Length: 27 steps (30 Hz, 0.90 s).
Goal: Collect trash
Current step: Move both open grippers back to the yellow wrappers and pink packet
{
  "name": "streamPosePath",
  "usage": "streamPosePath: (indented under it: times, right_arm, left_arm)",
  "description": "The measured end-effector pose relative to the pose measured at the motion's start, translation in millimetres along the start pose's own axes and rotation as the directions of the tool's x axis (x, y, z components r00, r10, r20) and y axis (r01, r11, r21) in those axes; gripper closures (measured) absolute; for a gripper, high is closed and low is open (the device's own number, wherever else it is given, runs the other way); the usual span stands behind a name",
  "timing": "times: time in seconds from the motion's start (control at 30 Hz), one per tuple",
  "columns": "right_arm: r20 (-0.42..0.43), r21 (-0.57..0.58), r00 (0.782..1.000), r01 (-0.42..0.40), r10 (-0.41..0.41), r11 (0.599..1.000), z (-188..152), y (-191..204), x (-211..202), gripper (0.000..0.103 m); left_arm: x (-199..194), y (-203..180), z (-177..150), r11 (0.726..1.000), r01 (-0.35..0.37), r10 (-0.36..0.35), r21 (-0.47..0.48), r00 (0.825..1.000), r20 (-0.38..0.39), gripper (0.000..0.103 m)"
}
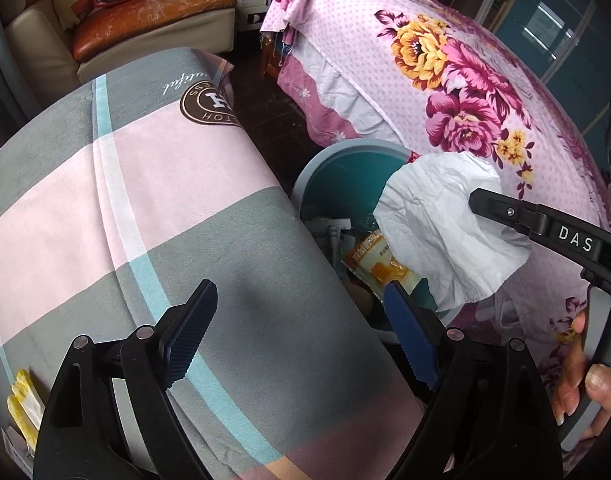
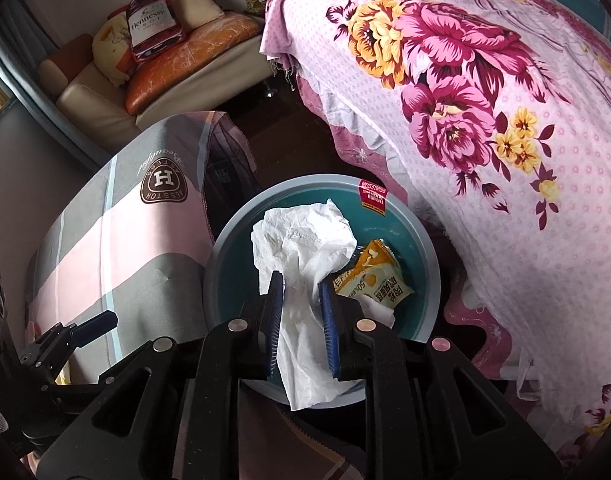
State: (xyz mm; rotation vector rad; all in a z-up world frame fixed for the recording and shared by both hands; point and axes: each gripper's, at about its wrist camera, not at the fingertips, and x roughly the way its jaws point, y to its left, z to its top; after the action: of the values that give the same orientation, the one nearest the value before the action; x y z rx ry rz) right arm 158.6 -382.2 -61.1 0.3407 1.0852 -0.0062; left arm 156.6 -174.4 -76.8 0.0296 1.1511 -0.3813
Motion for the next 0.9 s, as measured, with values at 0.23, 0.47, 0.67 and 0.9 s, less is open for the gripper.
streamPosePath:
  times: [0.23,0.47,0.67,0.9]
  right_arm:
    - [-0.009,-0.014,1.000,0.005,-0.005,1.000,-8,15,-5,0.036]
    - [-0.044,-0.045,0.999,-0.006,0.004,0.999,-22,40,-12,0.029]
    - [-0.062,-0.094,0.998,-0.021,0.016,0.995,-38,72,-21,0.029]
    - [-0.080,-0.172,0.996,-0.048,0.034,0.984,-53,118,-29,0.028]
  left_arm:
    - [-16,20,-15,0.999,-0.002,0.002,-0.034,1.000,0.009,0.013]
    - [-39,49,-39,0.996,-0.010,0.012,-0.085,1.000,0.020,0.012]
    - [-62,73,-62,0.992,-0.023,0.028,-0.122,0.999,0.041,0.012]
    - [-92,109,-93,0.983,-0.039,0.053,-0.178,0.996,0.074,0.011]
